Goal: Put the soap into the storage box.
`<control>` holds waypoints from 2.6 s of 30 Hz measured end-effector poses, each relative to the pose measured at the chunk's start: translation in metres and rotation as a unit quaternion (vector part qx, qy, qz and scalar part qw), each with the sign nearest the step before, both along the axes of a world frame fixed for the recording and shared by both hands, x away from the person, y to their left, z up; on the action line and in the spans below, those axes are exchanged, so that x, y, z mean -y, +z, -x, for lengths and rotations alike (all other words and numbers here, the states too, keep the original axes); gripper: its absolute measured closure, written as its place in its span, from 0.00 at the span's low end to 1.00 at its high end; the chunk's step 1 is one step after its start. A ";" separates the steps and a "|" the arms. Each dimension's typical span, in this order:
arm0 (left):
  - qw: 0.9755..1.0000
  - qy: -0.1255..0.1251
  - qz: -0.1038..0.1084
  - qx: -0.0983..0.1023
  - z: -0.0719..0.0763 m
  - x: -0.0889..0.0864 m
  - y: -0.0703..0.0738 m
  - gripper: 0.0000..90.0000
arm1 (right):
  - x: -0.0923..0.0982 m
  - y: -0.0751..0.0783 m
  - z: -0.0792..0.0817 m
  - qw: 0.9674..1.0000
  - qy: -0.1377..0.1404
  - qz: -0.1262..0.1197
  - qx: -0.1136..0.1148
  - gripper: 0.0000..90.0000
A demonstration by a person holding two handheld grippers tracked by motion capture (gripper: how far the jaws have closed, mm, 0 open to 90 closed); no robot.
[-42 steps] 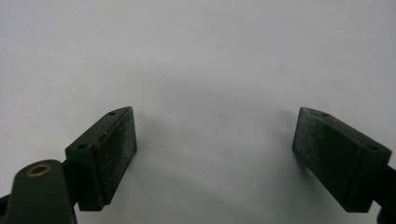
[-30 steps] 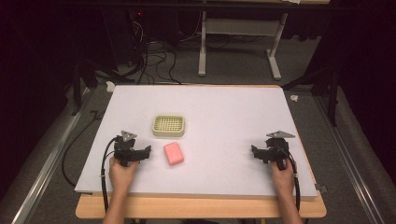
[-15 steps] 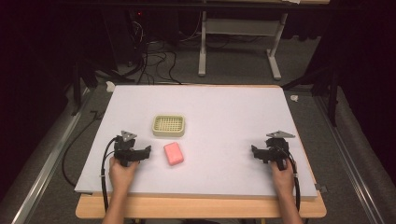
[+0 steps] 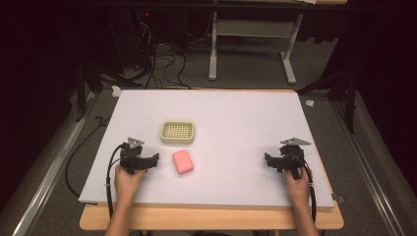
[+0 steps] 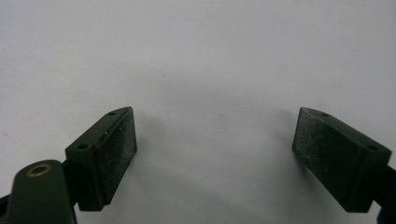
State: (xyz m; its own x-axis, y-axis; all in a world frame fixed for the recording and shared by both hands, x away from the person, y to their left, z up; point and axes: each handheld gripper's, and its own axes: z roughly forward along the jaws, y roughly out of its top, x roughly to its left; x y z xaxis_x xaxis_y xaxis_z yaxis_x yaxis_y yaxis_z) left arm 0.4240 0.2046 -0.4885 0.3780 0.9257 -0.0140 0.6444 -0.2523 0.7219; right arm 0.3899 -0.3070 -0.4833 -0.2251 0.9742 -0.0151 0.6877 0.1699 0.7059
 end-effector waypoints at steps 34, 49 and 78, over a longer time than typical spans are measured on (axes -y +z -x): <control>0.998 -0.058 0.030 0.012 0.024 0.013 0.021 0.06 | 0.000 0.000 0.000 1.000 0.000 0.000 0.000 0.16; 0.992 -0.116 0.035 0.018 0.039 0.035 0.028 0.02 | 0.000 0.000 0.000 1.000 0.000 0.000 0.000 0.16; 0.981 -0.192 -0.004 0.016 0.035 0.084 0.021 0.00 | 0.000 0.000 0.000 1.000 0.000 0.000 0.000 0.16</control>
